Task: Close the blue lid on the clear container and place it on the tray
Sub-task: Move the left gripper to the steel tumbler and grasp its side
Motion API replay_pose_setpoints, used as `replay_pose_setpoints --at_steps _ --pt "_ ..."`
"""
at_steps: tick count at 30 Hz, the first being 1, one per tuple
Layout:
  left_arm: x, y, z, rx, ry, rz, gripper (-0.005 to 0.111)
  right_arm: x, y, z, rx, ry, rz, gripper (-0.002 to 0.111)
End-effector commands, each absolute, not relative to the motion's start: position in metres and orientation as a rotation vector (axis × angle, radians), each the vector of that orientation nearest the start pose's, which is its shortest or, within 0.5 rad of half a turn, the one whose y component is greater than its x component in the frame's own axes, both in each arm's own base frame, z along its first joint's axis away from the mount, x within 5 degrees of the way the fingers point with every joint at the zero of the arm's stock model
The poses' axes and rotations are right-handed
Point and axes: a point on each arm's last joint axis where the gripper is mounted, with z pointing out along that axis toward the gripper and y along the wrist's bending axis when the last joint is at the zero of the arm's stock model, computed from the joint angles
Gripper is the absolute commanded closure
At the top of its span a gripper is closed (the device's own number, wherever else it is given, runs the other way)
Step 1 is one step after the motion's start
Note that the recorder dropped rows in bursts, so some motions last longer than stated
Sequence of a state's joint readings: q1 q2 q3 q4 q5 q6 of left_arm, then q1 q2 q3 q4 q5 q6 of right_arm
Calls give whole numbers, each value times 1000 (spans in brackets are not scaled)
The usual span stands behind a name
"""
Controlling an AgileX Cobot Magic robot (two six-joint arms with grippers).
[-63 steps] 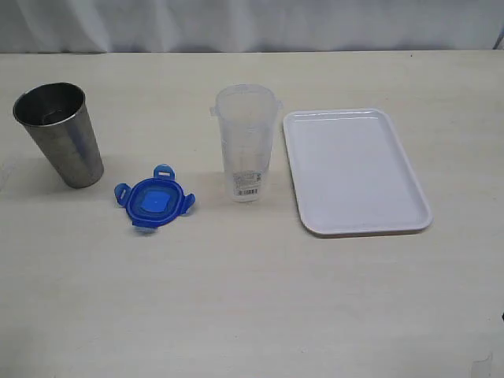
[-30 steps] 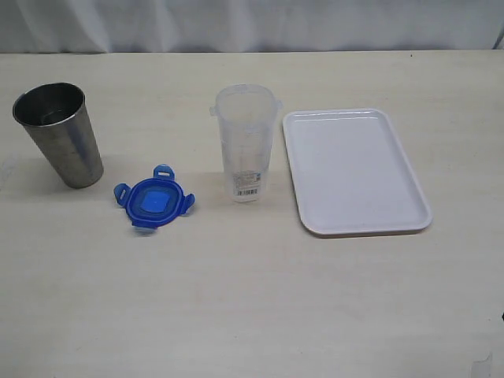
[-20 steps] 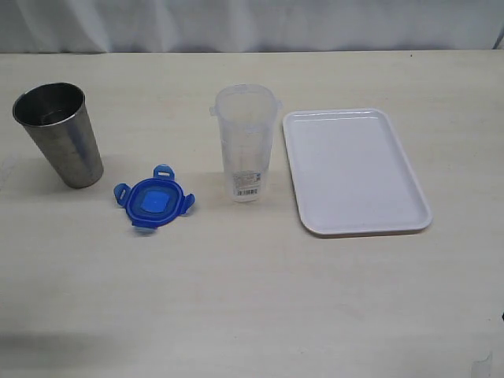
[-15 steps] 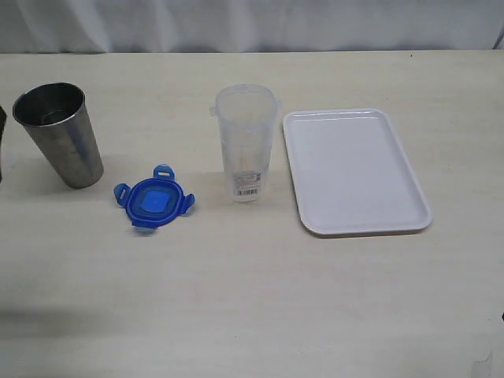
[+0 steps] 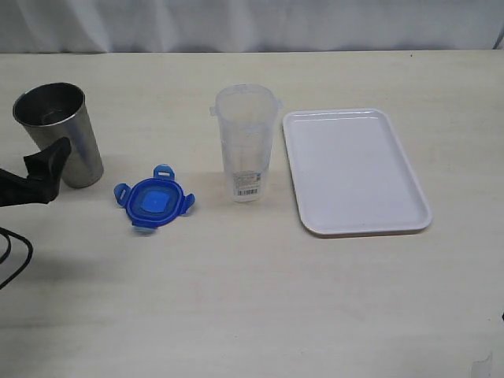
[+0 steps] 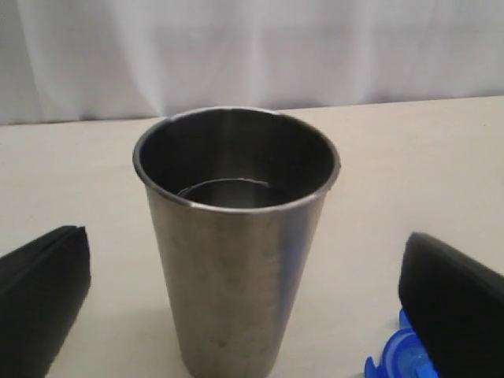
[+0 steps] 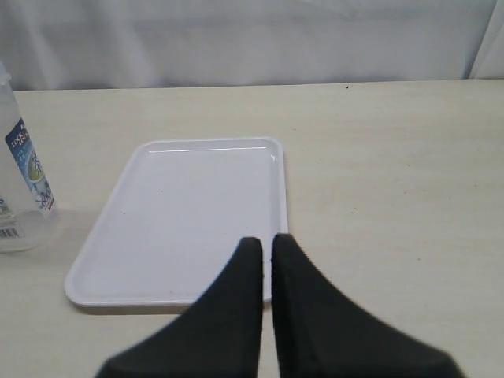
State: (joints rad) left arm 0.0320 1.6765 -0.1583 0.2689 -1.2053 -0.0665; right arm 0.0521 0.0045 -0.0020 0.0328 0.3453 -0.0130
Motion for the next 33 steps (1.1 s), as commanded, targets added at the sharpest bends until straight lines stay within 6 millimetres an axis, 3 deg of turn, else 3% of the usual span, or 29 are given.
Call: replay_pose_setpoints --at_steps 1,13,33 --pt "222 -18 123 200 1818 -189 2 53 4 182 -32 1829 62 104" --pt "259 -23 99 260 1844 -242 2 53 4 182 -32 1829 62 104" --pt "283 -23 105 271 1776 -234 2 53 4 182 -32 1829 62 104"
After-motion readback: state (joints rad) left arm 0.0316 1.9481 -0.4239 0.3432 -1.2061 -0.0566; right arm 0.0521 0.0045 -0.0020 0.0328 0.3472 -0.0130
